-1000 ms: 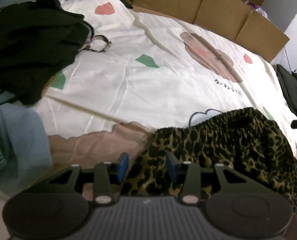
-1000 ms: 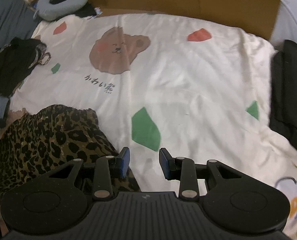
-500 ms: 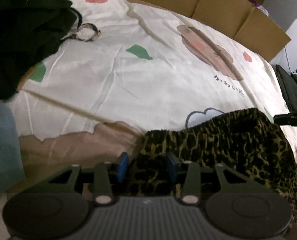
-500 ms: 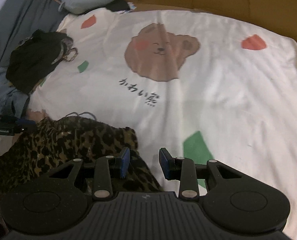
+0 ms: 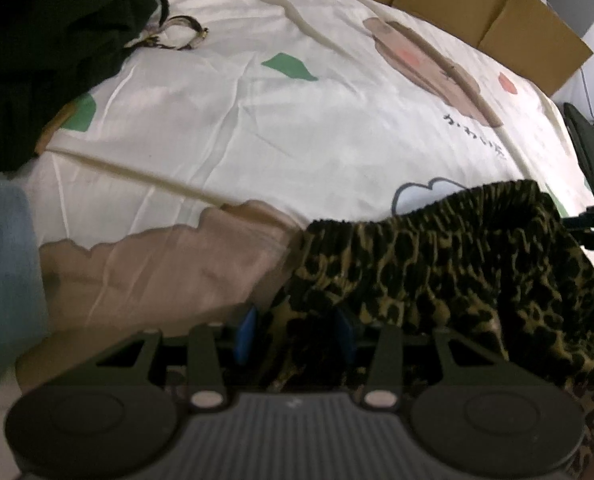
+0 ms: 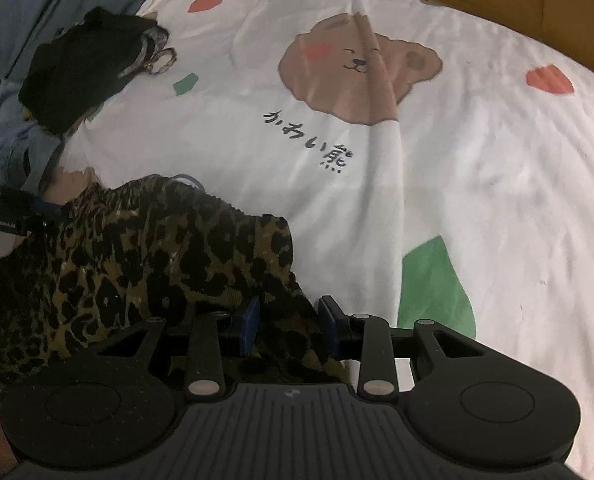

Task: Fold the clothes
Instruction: 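Lift the shorts by the waistband with both tools, letting them hang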

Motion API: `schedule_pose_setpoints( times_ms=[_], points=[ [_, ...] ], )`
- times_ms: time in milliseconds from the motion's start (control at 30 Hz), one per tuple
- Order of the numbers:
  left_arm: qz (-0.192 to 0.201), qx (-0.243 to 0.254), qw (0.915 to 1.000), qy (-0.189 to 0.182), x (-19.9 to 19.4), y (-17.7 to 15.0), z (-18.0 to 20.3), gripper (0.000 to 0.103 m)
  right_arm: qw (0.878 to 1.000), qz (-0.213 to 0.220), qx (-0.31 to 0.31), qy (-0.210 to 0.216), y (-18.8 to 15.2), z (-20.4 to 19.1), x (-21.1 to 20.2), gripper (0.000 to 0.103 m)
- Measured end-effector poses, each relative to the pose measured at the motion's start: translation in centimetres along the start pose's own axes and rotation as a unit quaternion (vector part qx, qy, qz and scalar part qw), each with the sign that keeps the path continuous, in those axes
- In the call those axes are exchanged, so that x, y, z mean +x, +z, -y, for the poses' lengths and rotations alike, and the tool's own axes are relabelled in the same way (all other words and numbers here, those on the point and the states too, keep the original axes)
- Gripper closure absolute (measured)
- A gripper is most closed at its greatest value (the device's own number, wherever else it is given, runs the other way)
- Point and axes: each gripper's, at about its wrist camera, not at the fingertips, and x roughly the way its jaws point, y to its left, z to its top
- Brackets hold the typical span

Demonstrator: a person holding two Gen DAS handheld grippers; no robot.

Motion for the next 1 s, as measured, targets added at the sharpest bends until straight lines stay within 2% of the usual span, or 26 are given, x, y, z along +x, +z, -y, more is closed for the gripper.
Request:
schedule_pose_setpoints(
  times_ms=[333, 367, 433, 467, 500, 700, 1000],
  points=[
    [-0.011, 0.027, 0.9995, 0.008, 0.8, 0.5, 0.5, 0.058, 0.996, -0.009, -0.087, 0.004, 0.9, -1.3, 2.0, 0.063],
    [-0.014, 0.027, 0.9995, 0.007, 0.7, 0.6, 0.5, 0.063, 0.996, -0.01, -0.091, 0.009, 0.9, -1.3, 1.9, 0.067],
    [-0.016, 0.035, 0.9992, 0.006, 0.6, 0.7, 0.7, 0.08, 0.995, -0.009, -0.098, 0.016, 0.9, -1.2, 1.8, 0.082],
    [-0.016, 0.04, 0.9991, 0.005, 0.5, 0.8, 0.8, 0.092, 0.995, -0.009, -0.1, 0.02, 0.9, -1.2, 1.7, 0.086],
    [-0.017, 0.044, 0.9989, 0.005, 0.4, 0.8, 1.0, 0.094, 0.995, -0.01, -0.097, 0.019, 1.0, -1.2, 1.6, 0.09],
    [0.018, 0.058, 0.9978, 0.028, -1.5, 1.1, 1.9, 0.098, 0.996, 0.002, -0.083, -0.017, 1.3, -0.9, 0.3, 0.093],
    [0.078, 0.097, 0.9915, 0.04, -3.8, 4.4, 3.5, 0.099, 0.994, 0.04, -0.08, -0.065, 2.6, 0.0, -2.9, 0.093]
  ],
)
